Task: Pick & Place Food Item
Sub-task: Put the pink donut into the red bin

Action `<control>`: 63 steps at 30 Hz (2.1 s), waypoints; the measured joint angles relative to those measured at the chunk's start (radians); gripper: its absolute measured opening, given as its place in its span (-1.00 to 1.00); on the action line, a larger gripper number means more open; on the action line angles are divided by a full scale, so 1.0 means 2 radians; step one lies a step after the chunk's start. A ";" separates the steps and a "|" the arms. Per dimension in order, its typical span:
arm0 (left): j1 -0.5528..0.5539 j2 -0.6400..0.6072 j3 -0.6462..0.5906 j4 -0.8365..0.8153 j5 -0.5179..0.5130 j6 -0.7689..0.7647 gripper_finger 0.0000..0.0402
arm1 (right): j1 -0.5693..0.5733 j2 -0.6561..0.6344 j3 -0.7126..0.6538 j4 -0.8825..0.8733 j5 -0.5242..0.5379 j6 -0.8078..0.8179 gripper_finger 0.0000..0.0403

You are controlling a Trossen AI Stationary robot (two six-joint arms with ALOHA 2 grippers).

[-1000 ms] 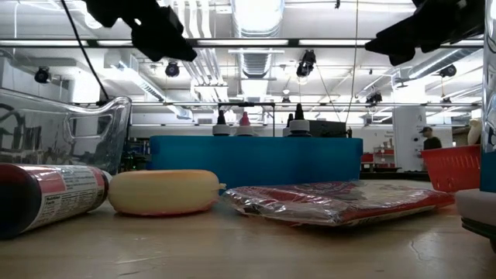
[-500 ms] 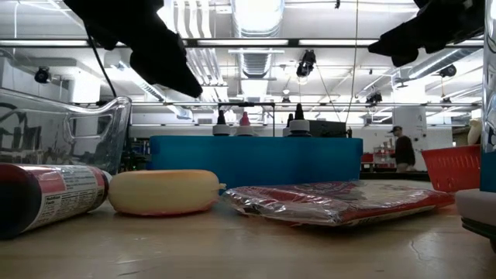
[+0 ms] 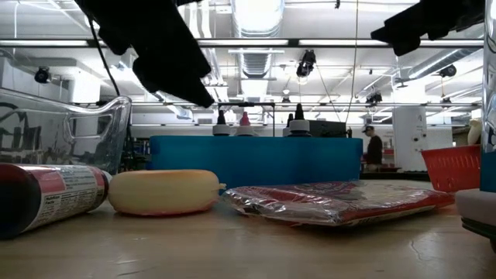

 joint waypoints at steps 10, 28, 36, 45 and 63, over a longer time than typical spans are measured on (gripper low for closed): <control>-0.007 0.036 0.021 -0.013 0.011 -0.033 0.53 | 0.001 0.000 0.000 -0.010 0.000 0.001 -0.06; -0.022 0.084 0.071 -0.098 0.047 -0.087 0.53 | 0.001 0.000 0.000 -0.012 0.000 0.007 -0.06; -0.022 0.085 0.070 -0.103 0.049 -0.100 0.53 | 0.001 0.000 0.000 -0.012 -0.001 0.007 -0.06; -0.021 0.110 0.074 -0.113 0.063 -0.102 0.53 | 0.001 0.000 0.000 -0.010 -0.001 0.006 -0.06; -0.021 0.139 0.082 -0.119 0.028 -0.103 0.05 | 0.001 0.000 0.000 -0.008 0.000 0.007 -0.06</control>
